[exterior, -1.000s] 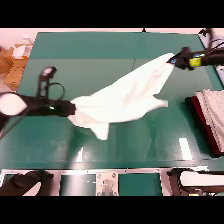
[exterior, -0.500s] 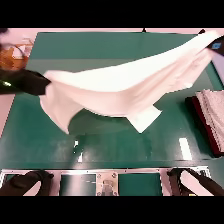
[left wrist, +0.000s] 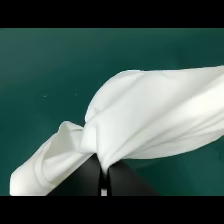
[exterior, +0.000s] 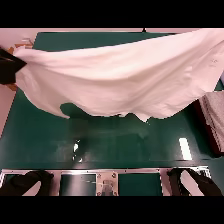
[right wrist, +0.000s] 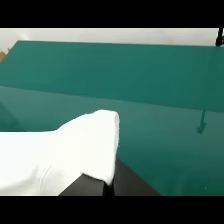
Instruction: Fold the shirts.
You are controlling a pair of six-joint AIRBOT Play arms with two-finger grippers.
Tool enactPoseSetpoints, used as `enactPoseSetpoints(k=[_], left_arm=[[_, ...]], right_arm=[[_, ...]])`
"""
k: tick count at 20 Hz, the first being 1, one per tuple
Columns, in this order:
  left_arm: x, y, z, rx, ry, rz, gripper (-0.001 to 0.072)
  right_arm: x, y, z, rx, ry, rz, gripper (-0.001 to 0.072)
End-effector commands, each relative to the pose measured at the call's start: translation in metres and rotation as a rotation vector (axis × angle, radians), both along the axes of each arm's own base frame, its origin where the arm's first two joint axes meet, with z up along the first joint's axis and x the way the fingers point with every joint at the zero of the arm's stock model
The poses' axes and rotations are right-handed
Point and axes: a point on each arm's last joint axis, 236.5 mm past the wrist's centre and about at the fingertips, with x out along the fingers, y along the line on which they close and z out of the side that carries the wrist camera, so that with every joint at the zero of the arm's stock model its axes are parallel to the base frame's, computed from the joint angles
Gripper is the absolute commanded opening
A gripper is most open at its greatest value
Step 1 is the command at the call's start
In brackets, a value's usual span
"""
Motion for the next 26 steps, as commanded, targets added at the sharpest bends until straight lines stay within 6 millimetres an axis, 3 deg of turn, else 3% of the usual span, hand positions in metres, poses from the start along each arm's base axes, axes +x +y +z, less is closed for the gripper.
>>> enactPoseSetpoints(k=[1, 4, 6, 9, 11, 12, 13, 14, 15, 16, 17, 19, 21, 24, 26], left_arm=[[0.020, 0.002, -0.046, 0.089, 0.120, -0.027, 0.0025], [0.062, -0.006, -0.116, 0.146, 0.250, -0.067, 0.0024], [0.101, -0.014, -0.168, 0.178, 0.304, -0.093, 0.0024], [0.157, -0.026, -0.254, 0.175, 0.374, -0.082, 0.0024], [0.172, -0.030, -0.304, 0.176, 0.434, -0.077, 0.0025], [0.174, -0.031, -0.320, 0.175, 0.457, -0.072, 0.0027], [0.175, -0.030, -0.327, 0.180, 0.463, -0.071, 0.0209], [0.178, -0.028, -0.325, 0.190, 0.452, -0.067, 0.0625], [0.181, -0.023, -0.318, 0.210, 0.441, -0.059, 0.0701], [0.182, -0.015, -0.307, 0.251, 0.444, -0.051, 0.0696], [0.181, -0.003, -0.296, 0.302, 0.453, -0.039, 0.0696], [0.169, 0.022, -0.277, 0.374, 0.513, -0.003, 0.0695], [0.146, 0.043, -0.275, 0.345, 0.613, 0.066, 0.0695], [0.087, 0.081, -0.299, 0.346, 0.843, 0.128, 0.0695], [0.043, 0.103, -0.317, 0.316, 0.961, 0.185, 0.0695]], right_arm=[[0.025, -0.014, -0.044, 0.058, 0.076, -0.042, 0.0015], [0.064, -0.038, -0.123, 0.140, 0.207, -0.114, 0.0016], [0.087, -0.049, -0.182, 0.177, 0.305, -0.147, 0.0016], [0.112, -0.043, -0.268, 0.220, 0.473, -0.146, 0.0016], [0.122, -0.031, -0.316, 0.233, 0.572, -0.127, 0.0016], [0.125, -0.028, -0.335, 0.238, 0.609, -0.127, 0.0016], [0.126, -0.027, -0.352, 0.245, 0.644, -0.129, 0.0016], [0.125, -0.028, -0.363, 0.250, 0.668, -0.130, 0.0017], [0.125, -0.031, -0.367, 0.254, 0.677, -0.137, 0.0097], [0.125, -0.036, -0.366, 0.258, 0.676, -0.147, 0.0229], [0.122, -0.042, -0.361, 0.265, 0.678, -0.149, 0.0303], [0.104, -0.054, -0.348, 0.306, 0.720, -0.152, 0.0303], [0.073, -0.065, -0.345, 0.333, 0.791, -0.151, 0.0303], [0.015, -0.081, -0.368, 0.361, 0.898, -0.250, 0.0303], [-0.024, -0.074, -0.393, 0.419, 0.952, -0.306, 0.0305]])
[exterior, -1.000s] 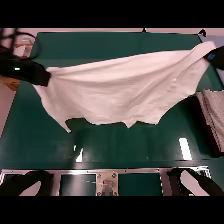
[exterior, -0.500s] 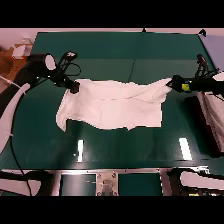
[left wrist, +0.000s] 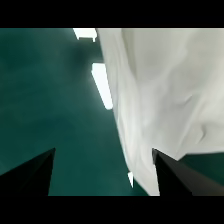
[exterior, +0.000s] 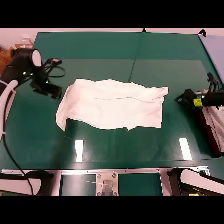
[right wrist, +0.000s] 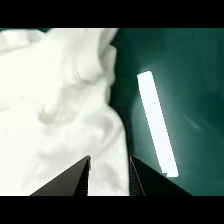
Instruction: Fold the shirts.
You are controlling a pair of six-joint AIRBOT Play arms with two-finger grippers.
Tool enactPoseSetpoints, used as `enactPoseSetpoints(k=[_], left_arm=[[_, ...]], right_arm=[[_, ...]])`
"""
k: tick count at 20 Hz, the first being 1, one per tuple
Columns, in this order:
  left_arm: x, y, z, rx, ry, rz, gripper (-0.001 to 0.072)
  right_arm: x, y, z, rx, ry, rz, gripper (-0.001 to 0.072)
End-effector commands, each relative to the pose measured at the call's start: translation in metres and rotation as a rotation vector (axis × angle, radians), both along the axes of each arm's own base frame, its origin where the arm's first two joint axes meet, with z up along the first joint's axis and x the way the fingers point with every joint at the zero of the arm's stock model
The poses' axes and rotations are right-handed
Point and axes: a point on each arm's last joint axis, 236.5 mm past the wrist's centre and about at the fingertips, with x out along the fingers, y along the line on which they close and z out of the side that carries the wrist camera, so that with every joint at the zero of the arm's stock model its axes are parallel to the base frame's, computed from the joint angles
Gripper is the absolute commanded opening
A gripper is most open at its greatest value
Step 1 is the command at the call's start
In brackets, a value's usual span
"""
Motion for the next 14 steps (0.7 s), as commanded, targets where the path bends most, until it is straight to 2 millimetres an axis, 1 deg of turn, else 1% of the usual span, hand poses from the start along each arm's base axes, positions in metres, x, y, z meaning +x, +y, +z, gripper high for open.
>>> enactPoseSetpoints(k=[1, 2, 3, 4, 6, 7, 8, 9, 10, 11, 13, 14], left_arm=[[-0.082, 0.036, -0.023, -0.007, 0.214, 0.136, 0.0695], [-0.105, 0.039, -0.031, -0.039, 0.234, 0.179, 0.0695], [-0.121, 0.035, -0.038, -0.092, 0.228, 0.222, 0.0695], [-0.134, 0.024, -0.044, -0.168, 0.213, 0.265, 0.0695], [-0.145, 0.001, -0.057, -0.278, 0.158, 0.318, 0.0695], [-0.148, -0.009, -0.064, -0.316, 0.149, 0.337, 0.0696], [-0.151, -0.023, -0.072, -0.373, 0.155, 0.367, 0.0696], [-0.149, -0.037, -0.076, -0.438, 0.143, 0.385, 0.0696], [-0.145, -0.052, -0.077, -0.511, 0.123, 0.395, 0.0696], [-0.138, -0.060, -0.075, -0.554, 0.097, 0.399, 0.0696], [-0.124, -0.062, -0.073, -0.580, 0.043, 0.427, 0.0695], [-0.117, -0.061, -0.074, -0.578, 0.017, 0.439, 0.0694]], right_arm=[[-0.064, 0.009, -0.037, 0.050, 0.121, -0.086, 0.0306], [-0.077, 0.015, -0.050, 0.053, 0.142, -0.104, 0.0306], [-0.086, 0.019, -0.062, 0.058, 0.161, -0.121, 0.0306], [-0.093, 0.023, -0.072, 0.069, 0.176, -0.142, 0.0306], [-0.097, 0.026, -0.083, 0.079, 0.178, -0.175, 0.0307], [-0.098, 0.027, -0.085, 0.079, 0.179, -0.181, 0.0307], [-0.097, 0.028, -0.085, 0.080, 0.176, -0.184, 0.0307], [-0.096, 0.028, -0.085, 0.080, 0.172, -0.186, 0.0308], [-0.095, 0.028, -0.085, 0.080, 0.165, -0.179, 0.0308], [-0.094, 0.029, -0.084, 0.082, 0.158, -0.174, 0.0307], [-0.094, 0.029, -0.084, 0.081, 0.157, -0.175, 0.0308], [-0.093, 0.029, -0.084, 0.082, 0.157, -0.175, 0.0307]])
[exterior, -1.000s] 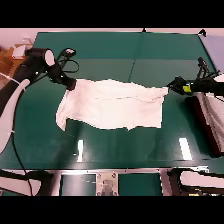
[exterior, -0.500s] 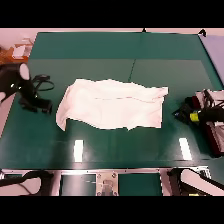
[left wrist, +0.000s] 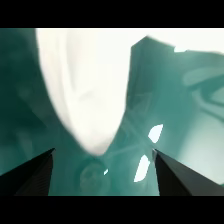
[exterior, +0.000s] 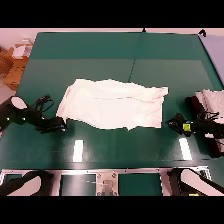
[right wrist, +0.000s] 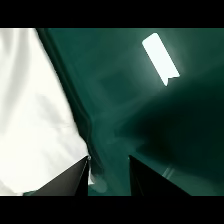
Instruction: Fold the shirts.
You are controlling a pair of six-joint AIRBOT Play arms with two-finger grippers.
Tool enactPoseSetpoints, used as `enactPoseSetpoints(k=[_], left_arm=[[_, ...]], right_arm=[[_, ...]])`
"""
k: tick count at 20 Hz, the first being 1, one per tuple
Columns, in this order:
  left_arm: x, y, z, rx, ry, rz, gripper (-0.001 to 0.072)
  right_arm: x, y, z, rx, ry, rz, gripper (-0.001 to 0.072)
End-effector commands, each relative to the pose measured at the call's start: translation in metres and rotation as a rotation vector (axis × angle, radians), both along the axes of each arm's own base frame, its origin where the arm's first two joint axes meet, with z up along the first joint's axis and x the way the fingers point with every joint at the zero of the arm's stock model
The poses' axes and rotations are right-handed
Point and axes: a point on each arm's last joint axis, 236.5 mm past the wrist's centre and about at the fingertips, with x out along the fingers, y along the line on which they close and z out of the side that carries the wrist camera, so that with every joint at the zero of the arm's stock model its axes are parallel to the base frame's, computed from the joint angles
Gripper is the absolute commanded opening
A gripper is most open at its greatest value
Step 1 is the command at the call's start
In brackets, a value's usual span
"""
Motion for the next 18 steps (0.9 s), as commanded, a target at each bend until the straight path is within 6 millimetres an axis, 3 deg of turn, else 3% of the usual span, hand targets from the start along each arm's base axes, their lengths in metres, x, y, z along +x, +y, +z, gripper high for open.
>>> enactPoseSetpoints(k=[1, 2, 3, 5, 6, 8, 10, 13, 18], left_arm=[[0.024, -0.010, 0.000, -0.054, -0.099, 0.094, 0.0694], [0.028, -0.007, -0.003, -0.042, -0.115, 0.109, 0.0693], [0.029, -0.005, -0.006, -0.034, -0.119, 0.128, 0.0645], [0.020, -0.007, -0.012, -0.040, -0.092, 0.129, 0.0164], [0.015, -0.010, -0.011, -0.049, -0.076, 0.109, 0.0028], [0.011, -0.012, -0.006, -0.058, -0.063, 0.076, 0.0025], [0.020, -0.010, 0.006, -0.051, -0.086, 0.046, 0.0025], [0.035, 0.000, 0.027, -0.011, -0.126, -0.006, 0.0025], [0.041, 0.002, 0.033, -0.001, -0.142, -0.016, 0.0025]], right_arm=[[0.000, -0.001, -0.003, -0.011, -0.004, -0.004, 0.0307], [0.001, -0.002, -0.003, -0.012, -0.008, -0.009, 0.0307], [0.003, -0.002, -0.002, -0.007, -0.014, -0.018, 0.0307], [0.008, 0.000, 0.001, 0.003, -0.038, -0.023, 0.0307], [0.012, 0.001, 0.004, 0.012, -0.054, -0.029, 0.0308], [0.019, 0.003, 0.008, 0.023, -0.088, -0.028, 0.0334], [0.023, 0.005, 0.009, 0.042, -0.098, -0.039, 0.0408], [0.027, 0.009, 0.002, 0.067, -0.099, -0.018, 0.0415], [0.040, 0.046, -0.018, 0.187, -0.093, 0.045, 0.0412]])
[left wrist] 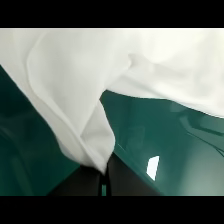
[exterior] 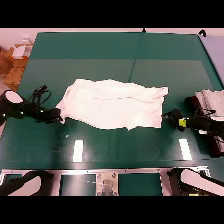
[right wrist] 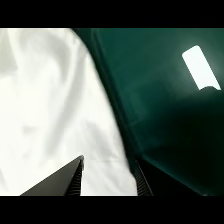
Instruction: Fold the shirts.
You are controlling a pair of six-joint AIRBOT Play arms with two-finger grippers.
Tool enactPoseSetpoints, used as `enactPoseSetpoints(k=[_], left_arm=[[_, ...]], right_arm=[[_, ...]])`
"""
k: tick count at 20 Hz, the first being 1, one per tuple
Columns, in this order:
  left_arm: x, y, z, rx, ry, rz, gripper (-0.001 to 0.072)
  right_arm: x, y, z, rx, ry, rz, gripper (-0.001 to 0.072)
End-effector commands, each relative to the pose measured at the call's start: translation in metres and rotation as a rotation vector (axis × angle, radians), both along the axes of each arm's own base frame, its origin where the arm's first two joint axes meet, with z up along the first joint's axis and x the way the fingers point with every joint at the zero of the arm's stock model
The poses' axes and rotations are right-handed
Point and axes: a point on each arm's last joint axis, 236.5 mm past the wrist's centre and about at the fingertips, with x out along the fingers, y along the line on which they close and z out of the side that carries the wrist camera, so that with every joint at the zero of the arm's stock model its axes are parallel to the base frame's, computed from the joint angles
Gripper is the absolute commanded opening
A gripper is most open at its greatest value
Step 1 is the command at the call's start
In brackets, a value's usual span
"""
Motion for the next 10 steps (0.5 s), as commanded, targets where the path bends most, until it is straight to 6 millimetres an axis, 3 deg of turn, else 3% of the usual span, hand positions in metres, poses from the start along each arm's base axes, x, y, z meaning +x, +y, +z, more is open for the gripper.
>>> enactPoseSetpoints(k=[1, 3, 5, 8, 10], left_arm=[[0.002, 0.002, 0.004, 0.010, -0.005, -0.013, 0.0025], [0.002, 0.002, 0.004, 0.010, -0.004, -0.014, 0.0025], [0.000, 0.001, 0.007, 0.008, -0.001, -0.030, 0.0025], [0.009, -0.001, 0.040, -0.002, -0.032, -0.102, 0.0024], [0.025, -0.004, 0.089, -0.011, -0.097, -0.152, 0.0024]], right_arm=[[0.009, 0.026, -0.013, 0.063, -0.009, 0.056, 0.0374], [0.022, 0.029, -0.007, 0.081, -0.035, 0.052, 0.0228], [0.037, 0.031, 0.019, 0.118, -0.102, 0.093, 0.0043], [0.063, 0.025, 0.098, 0.168, -0.258, 0.157, 0.0017], [0.083, 0.012, 0.181, 0.133, -0.434, 0.166, 0.0017]])
